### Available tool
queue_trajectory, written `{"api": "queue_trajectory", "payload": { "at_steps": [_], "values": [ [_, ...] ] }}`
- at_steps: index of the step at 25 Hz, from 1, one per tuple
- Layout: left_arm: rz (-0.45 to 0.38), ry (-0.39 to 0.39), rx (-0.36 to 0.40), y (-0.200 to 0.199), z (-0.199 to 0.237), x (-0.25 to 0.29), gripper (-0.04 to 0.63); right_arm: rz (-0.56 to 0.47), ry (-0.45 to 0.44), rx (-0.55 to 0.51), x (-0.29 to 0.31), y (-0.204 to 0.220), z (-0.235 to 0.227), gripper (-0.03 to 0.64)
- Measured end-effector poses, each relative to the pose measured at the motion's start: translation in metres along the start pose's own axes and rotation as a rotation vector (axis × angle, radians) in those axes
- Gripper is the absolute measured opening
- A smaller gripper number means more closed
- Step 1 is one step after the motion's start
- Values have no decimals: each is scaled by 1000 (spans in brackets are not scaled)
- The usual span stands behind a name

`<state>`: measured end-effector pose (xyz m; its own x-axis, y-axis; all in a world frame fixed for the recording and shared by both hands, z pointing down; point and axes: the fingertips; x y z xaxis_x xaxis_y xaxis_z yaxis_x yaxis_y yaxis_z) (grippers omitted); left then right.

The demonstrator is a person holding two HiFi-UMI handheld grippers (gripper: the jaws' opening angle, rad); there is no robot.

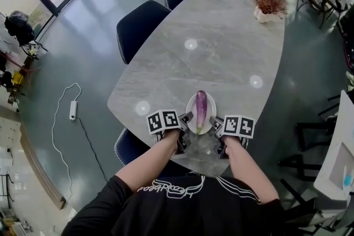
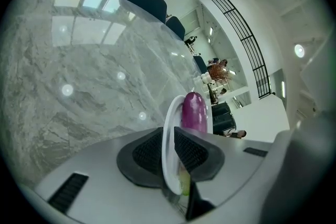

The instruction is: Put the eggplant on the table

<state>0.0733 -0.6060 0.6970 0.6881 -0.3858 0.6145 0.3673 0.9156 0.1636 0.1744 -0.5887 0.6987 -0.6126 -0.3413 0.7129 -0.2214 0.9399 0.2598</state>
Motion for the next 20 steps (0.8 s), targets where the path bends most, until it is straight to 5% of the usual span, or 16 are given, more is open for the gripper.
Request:
{"api": "queue_trajectory", "payload": {
  "at_steps": [10,20],
  "values": [
    [15,-7,73,-1,-4,-11,115,-57,25,-11,-13,-1,-3,104],
    [21,3,161,16,-9,-40,114,-160,-126,34,-52,23,16,103]
  ]
}}
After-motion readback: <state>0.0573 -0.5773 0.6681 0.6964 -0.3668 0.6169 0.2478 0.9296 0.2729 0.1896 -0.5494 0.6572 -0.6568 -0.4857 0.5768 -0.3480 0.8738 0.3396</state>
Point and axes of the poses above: the fingertips, and each gripper's own axes: x forward along the fingers, z to its left, y out of its underside, and after that the axes turned 6 degrees about z, right-handed
